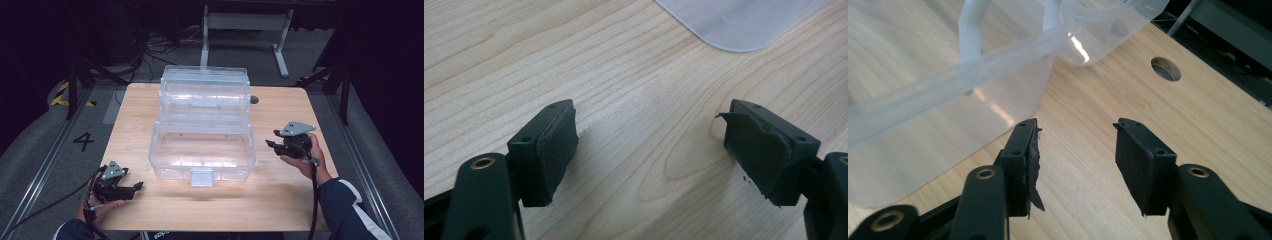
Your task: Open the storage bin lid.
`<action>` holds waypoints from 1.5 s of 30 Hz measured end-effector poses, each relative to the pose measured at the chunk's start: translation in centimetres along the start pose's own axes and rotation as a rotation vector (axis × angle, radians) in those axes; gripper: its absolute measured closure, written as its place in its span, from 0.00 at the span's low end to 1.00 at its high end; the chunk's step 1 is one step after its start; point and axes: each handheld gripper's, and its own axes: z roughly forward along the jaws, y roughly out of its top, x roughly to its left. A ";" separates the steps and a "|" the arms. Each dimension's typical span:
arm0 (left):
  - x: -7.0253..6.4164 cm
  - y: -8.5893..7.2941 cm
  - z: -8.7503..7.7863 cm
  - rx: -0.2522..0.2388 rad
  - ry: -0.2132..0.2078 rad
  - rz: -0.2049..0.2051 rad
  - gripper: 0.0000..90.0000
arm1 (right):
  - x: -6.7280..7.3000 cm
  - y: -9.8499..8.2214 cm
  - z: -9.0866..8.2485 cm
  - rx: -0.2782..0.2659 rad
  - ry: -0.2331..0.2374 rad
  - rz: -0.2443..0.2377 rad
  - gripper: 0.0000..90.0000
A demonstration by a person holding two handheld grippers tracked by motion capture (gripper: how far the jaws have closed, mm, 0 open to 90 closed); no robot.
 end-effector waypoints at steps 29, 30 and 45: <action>-0.1 -0.2 -0.2 0.001 0.004 -0.009 0.24 | 0.8 -6.9 -1.5 0.102 -0.028 0.011 0.49; -0.1 -0.2 -0.2 0.002 0.004 -0.008 0.24 | 0.7 -7.2 -1.6 0.103 -0.028 0.018 0.49; -0.1 -0.1 -0.1 0.002 0.003 -0.006 0.24 | 1.1 -11.3 -2.9 0.140 -0.029 0.100 0.44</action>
